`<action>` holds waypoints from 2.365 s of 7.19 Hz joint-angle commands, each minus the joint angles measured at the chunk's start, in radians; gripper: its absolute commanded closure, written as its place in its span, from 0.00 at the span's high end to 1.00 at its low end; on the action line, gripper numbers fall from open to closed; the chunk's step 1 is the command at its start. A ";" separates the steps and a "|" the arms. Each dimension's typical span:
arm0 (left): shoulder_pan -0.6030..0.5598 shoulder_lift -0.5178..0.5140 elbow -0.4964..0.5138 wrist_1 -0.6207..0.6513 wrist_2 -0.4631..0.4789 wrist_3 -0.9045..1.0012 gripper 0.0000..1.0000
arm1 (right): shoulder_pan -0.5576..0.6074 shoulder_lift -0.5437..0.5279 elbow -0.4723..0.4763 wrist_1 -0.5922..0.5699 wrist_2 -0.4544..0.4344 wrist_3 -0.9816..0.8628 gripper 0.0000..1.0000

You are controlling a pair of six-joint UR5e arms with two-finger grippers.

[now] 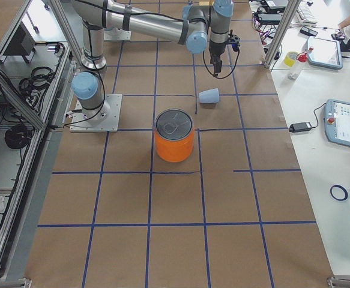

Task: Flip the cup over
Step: 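Lower the right gripper onto the upright white cup and close on it, then lift the cup with the right gripper and carry it toward the table center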

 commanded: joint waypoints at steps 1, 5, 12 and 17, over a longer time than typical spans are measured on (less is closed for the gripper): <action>0.002 -0.001 -0.002 0.001 0.000 0.000 1.00 | -0.031 0.127 0.037 -0.176 0.015 0.004 1.00; 0.007 -0.007 -0.003 0.001 0.055 0.000 1.00 | -0.022 0.126 0.112 -0.190 0.061 0.018 1.00; 0.005 -0.012 -0.038 0.016 0.051 -0.008 1.00 | -0.021 0.169 0.178 -0.345 0.044 -0.001 1.00; 0.004 0.000 -0.037 0.017 0.042 -0.006 1.00 | -0.005 0.131 0.198 -0.370 0.024 -0.007 0.00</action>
